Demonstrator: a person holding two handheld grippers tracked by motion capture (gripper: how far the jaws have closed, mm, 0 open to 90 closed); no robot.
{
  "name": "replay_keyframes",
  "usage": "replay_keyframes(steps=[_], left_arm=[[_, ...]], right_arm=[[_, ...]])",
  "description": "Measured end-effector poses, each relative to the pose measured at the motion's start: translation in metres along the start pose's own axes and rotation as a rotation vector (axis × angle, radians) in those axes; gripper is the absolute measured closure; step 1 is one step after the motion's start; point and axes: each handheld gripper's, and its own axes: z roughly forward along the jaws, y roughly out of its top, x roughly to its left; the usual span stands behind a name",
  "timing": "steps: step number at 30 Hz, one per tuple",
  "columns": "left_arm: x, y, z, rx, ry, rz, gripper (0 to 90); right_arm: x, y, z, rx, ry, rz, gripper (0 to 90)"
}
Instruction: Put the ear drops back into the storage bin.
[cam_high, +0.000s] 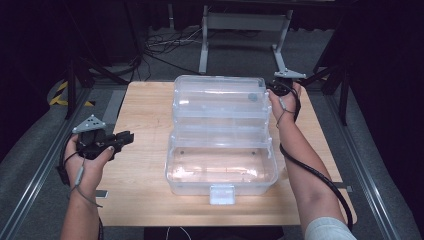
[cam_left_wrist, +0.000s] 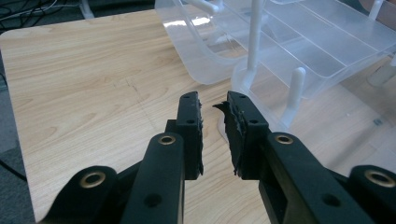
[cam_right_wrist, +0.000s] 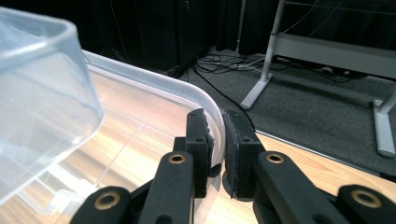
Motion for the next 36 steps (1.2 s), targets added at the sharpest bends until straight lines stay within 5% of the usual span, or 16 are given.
replay_keyframes(steps=[23,29,36], left_arm=[[0.004,-0.002,0.003,0.014,-0.006,-0.006,75.2],[0.007,0.001,0.008,0.025,-0.013,-0.006,69.7],[0.012,0.011,0.027,0.050,-0.030,0.004,61.5]], right_arm=[[-0.002,-0.009,0.007,0.004,0.007,-0.002,79.7],[-0.004,-0.003,-0.007,-0.025,0.005,0.021,66.7],[0.000,0.009,-0.047,-0.070,0.048,0.019,57.2]])
